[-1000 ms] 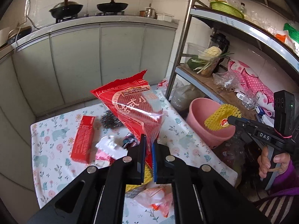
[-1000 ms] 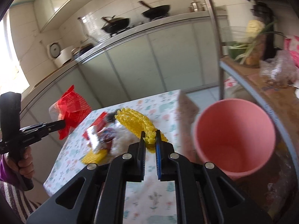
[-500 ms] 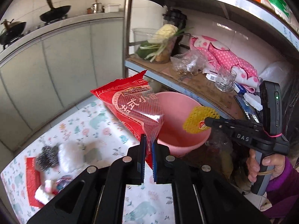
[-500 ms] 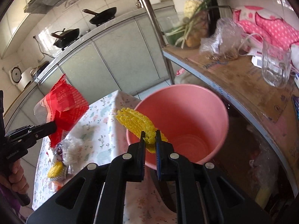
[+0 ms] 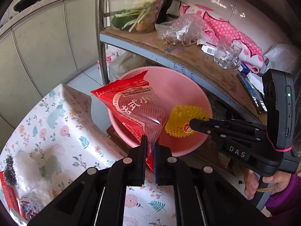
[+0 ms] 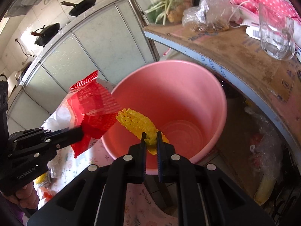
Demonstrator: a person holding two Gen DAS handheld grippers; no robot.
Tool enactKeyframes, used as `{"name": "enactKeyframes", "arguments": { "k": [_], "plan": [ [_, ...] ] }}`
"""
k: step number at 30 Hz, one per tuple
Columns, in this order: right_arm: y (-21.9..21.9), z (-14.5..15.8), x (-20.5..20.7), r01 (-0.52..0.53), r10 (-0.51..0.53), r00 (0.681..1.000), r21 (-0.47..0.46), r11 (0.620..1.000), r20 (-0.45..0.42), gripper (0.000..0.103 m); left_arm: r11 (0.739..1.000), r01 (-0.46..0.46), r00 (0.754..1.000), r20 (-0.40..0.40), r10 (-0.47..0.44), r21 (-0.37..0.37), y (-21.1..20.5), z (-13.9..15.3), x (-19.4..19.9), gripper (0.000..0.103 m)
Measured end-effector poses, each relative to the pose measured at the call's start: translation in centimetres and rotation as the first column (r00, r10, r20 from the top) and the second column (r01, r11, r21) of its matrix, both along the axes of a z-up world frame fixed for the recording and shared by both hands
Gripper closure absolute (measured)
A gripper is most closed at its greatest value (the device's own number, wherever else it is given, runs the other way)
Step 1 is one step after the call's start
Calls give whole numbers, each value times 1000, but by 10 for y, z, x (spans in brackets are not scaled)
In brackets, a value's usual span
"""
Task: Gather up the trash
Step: 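Open both grippers to drop the bag and net into the bucket, then move both grippers back over the trash on the table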
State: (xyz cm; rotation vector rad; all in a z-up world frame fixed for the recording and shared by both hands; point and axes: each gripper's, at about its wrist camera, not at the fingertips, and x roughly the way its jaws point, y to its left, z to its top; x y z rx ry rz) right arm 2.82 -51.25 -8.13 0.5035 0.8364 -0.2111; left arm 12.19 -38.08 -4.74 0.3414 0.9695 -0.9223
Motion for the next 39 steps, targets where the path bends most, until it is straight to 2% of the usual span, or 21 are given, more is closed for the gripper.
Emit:
{"name": "enactKeyframes", "arguments": {
  "k": [4,6,8,10,18,25,32,35,39],
  "plan": [
    [-2,-9,6,2,-2,999,7,1000,-39,90,1000,-3,1000,-26,3,15,-9,-9,4,90],
    [-2,-11,8,5,-5,999,9,1000,-50,84,1000,-12,999,-40,12,8,-10,-9,6,74],
    [-2,-13,9,8,-7,999,16,1000,-51,77,1000,-19,999,-43,19,-4,-8,-8,7,71],
    [-4,-15,9,13,-12,998,20,1000,-54,72,1000,-19,999,-44,19,-13,-7,-6,8,70],
    [-3,-14,6,14,-14,998,9,1000,-57,71,998,-35,999,-30,33,-44,6,8,5,69],
    [11,1,0,-14,14,1000,-19,1000,-15,71,993,-82,997,0,83,-79,29,27,-2,69],
    [36,22,-8,-61,63,997,-55,997,38,71,981,-156,986,46,162,-117,68,49,-13,67],
    [50,30,-10,-88,91,994,-67,994,54,63,973,-183,979,59,193,-142,89,58,-18,61],
    [70,38,-11,-126,132,989,-88,988,67,62,959,-226,969,66,240,-172,122,67,-23,60]
  ]
}}
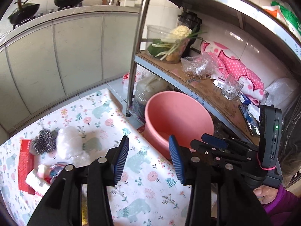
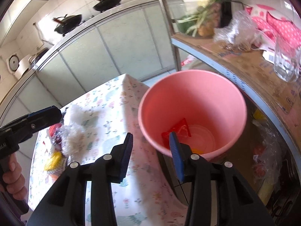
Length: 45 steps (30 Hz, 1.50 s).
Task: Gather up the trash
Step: 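Move both grippers back over the trash on the table, then grasp the white foam strip with the left gripper and lift it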
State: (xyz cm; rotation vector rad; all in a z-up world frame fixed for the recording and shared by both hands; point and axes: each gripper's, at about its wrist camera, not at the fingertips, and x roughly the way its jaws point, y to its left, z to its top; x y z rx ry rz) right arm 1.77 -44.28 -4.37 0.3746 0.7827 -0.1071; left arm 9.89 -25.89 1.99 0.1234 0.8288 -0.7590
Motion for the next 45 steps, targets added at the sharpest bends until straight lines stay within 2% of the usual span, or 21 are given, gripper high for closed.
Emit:
{"name": "enactKeyframes", "arguments": {
  "k": [9,17,23,30,38,42,45],
  "plan": [
    [47,8,9,-101,101,995,-17,995,13,62,987,-154,987,32,156,-42,91,14,-3,59],
    [82,7,22,-189,189,982,-14,982,-7,62,947,-320,947,12,320,-27,167,6,2,59],
    [96,4,28,-235,235,972,-13,972,-20,62,921,-389,921,-27,389,19,203,-16,0,59],
    [107,-4,32,-264,264,964,5,964,-37,62,918,-393,913,-102,395,47,210,-44,-9,59],
    [113,-9,34,-289,289,957,15,957,-40,62,935,-354,923,-151,353,20,189,-50,-12,59],
    [116,-13,35,-295,296,954,20,955,-40,62,924,-382,902,-229,366,-27,179,-52,5,59],
    [117,-15,36,-301,302,952,26,953,-43,62,915,-403,883,-279,378,-35,172,-58,18,59]
  ]
}}
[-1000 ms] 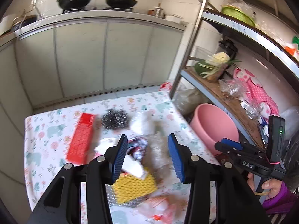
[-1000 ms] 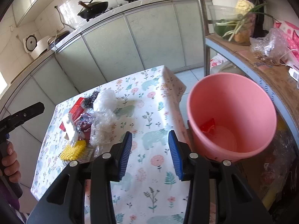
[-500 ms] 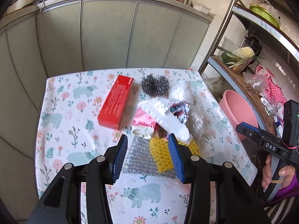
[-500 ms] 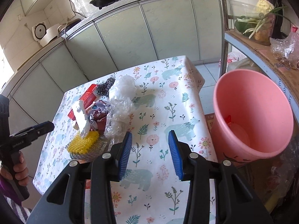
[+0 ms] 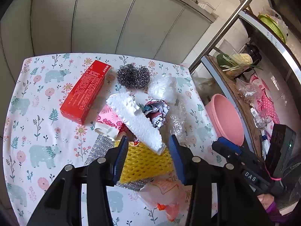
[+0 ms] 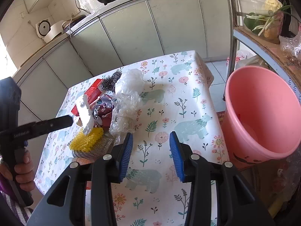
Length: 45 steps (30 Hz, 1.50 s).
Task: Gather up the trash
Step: 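Grasp the white foam strip with the left gripper and lift it, then grasp the clear bubble wrap with the right gripper while the left holds the foam strip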
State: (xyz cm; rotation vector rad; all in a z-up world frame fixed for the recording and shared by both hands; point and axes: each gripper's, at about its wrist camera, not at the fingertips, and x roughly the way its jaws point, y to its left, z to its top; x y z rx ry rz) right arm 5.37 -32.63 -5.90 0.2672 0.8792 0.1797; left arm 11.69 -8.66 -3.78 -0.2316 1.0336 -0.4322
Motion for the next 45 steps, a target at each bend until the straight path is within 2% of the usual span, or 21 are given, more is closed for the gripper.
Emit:
{"name": "enactKeyframes", "arguments": {
  "k": [8,14,22,24,26,35,45],
  "plan": [
    [10,-6,5,-45,45,999,8,999,5,62,995,-68,994,-76,74,73,-18,-19,25,59],
    [23,-7,13,-91,91,996,3,996,11,62,992,-110,987,-111,116,54,-18,-27,37,59],
    [31,-10,20,-116,116,993,26,993,2,62,996,-81,991,-102,83,28,-8,-23,27,73],
    [32,-10,22,-114,114,993,42,993,-3,62,998,-63,994,-92,64,21,-4,-21,23,85],
    [34,-10,24,-113,113,994,52,992,-4,62,999,-45,997,-65,46,14,0,-15,17,91],
    [46,-20,36,-102,107,993,94,990,-48,62,998,-41,998,43,39,37,15,11,2,91],
    [57,-18,42,-99,101,994,43,994,-41,62,998,-50,996,70,48,32,30,16,-6,91]
  ]
}}
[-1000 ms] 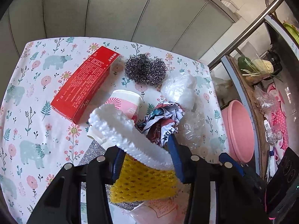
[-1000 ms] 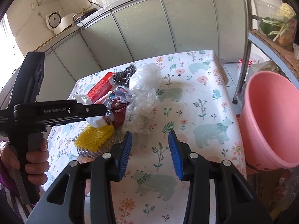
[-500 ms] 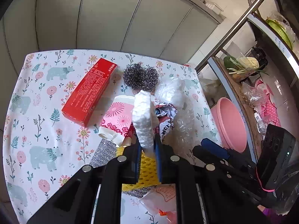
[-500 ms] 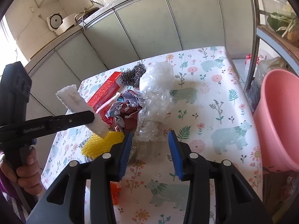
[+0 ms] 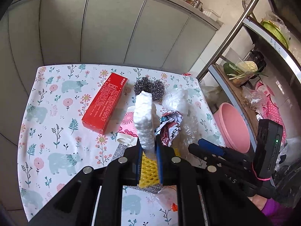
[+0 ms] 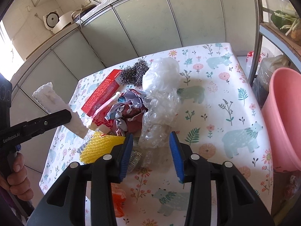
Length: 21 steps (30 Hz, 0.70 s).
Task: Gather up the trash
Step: 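Grasp the clear bubble wrap with the right gripper while the left holds the foam strip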
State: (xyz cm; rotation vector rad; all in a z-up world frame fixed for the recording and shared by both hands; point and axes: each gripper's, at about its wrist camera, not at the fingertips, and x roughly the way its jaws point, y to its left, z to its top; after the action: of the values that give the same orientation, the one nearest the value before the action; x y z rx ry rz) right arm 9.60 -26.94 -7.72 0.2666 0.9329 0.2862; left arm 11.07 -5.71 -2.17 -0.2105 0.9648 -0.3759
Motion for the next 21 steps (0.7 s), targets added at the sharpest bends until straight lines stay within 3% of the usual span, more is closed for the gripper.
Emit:
{"name": "enactKeyframes", "arguments": {
  "k": [2,3,6,21],
  "plan": [
    [2,-1,0,-3,3,1000,-2,1000,-7,63,1000,0,1000,0,0,-4,0,0,-2,91],
    [2,-2,0,-4,4,1000,-2,1000,-9,77,1000,0,1000,1,0,-5,0,0,-2,91],
    [2,-1,-3,-2,2,1000,-13,1000,-12,83,1000,6,1000,8,-6,-4,1,1,-5,91],
    [-19,32,-49,6,-2,996,-45,999,92,86,1000,27,999,44,-27,4,-5,11,-14,91]
  ]
}}
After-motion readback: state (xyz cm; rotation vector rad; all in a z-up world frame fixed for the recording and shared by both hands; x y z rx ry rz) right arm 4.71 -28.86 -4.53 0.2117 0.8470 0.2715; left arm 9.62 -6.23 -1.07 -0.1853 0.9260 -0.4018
